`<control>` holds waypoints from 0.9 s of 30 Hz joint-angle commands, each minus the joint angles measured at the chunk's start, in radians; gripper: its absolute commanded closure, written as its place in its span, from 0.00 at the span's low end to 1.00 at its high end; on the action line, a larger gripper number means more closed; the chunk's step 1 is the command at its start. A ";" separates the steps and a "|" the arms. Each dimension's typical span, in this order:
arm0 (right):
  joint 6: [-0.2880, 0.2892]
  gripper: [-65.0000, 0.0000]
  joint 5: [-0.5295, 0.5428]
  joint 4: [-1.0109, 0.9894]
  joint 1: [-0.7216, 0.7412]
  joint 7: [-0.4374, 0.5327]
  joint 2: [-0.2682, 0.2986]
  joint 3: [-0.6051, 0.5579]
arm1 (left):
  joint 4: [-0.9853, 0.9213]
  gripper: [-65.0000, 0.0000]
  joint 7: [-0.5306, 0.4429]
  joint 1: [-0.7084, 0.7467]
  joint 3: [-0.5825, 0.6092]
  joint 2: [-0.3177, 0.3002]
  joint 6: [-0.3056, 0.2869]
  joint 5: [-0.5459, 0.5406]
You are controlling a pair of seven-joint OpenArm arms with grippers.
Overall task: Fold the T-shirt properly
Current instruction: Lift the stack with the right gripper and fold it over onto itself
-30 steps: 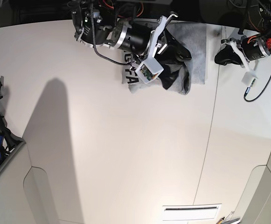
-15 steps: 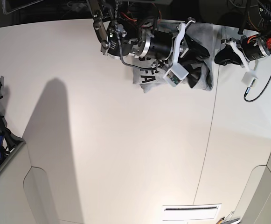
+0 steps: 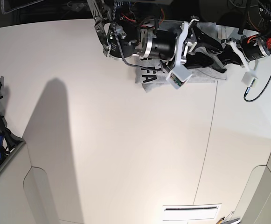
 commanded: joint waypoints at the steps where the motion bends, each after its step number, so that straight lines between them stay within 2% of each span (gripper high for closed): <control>1: 0.010 0.55 0.025 0.024 0.024 0.023 -0.015 -0.003 | 0.012 1.00 -0.018 0.001 -0.005 -0.011 -0.006 -0.024; 6: 0.008 0.55 -0.095 0.079 0.087 0.014 -0.017 0.001 | 0.012 1.00 -0.019 0.001 -0.005 -0.011 -0.006 -0.024; 10: 0.006 0.55 -0.175 0.153 0.127 -0.055 -0.016 0.017 | 0.012 1.00 -0.072 -0.003 -0.009 -0.018 -0.006 -0.024; 11: 0.006 0.58 -0.183 0.167 0.132 -0.065 -0.016 0.022 | 0.013 1.00 -0.086 -0.006 -0.018 -0.023 -0.006 -0.024; 13: 0.006 0.71 -0.187 0.179 0.131 -0.074 -0.016 0.031 | 0.020 1.00 -0.105 -0.017 -0.057 -0.021 -0.006 -0.024; 16: 0.006 0.98 -0.187 0.179 0.131 -0.120 -0.014 0.031 | 0.041 1.00 -0.108 -0.040 -0.148 -0.021 -0.006 -0.051; 17: 0.006 1.00 -0.186 0.179 0.130 -0.133 -0.011 0.031 | 0.050 1.00 -0.108 -0.045 -0.185 -0.022 -0.006 -0.072; 22: 0.019 1.00 -0.187 0.179 0.131 -0.159 0.024 0.030 | 0.089 1.00 -0.111 -0.049 -0.350 -0.022 -0.006 -0.137; 27: 0.036 1.00 -0.256 0.177 0.131 -0.165 0.100 -0.039 | 0.089 1.00 -0.111 -0.048 -0.399 -0.022 -0.006 -0.136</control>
